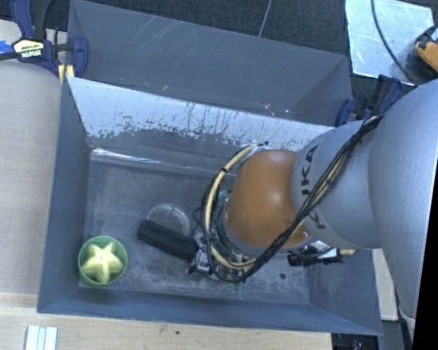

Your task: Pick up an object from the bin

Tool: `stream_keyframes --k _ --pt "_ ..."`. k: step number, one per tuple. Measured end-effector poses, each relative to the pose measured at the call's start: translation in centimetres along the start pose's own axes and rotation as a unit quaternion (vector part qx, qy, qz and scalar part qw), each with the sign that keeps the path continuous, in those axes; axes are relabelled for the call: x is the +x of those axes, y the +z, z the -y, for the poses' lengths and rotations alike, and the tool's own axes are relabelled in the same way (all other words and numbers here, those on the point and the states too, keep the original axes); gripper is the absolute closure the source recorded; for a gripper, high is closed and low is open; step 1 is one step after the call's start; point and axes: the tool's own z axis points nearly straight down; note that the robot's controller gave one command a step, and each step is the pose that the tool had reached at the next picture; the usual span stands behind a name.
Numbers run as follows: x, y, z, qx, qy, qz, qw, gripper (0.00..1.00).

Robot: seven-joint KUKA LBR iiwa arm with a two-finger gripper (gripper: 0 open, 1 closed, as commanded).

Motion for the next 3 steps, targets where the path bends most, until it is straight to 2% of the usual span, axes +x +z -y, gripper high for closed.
stream_keyframes --k 1,2,3 --pt "0.2 -3.2 0.1 0.001 0.000 -0.0040 1.0000 1.00" --pt "-0.1 -6.6 0.0 0.000 0.000 -0.0004 1.0000 1.00" --pt "-0.1 -8.3 0.0 0.000 0.000 0.0009 1.0000 1.00"
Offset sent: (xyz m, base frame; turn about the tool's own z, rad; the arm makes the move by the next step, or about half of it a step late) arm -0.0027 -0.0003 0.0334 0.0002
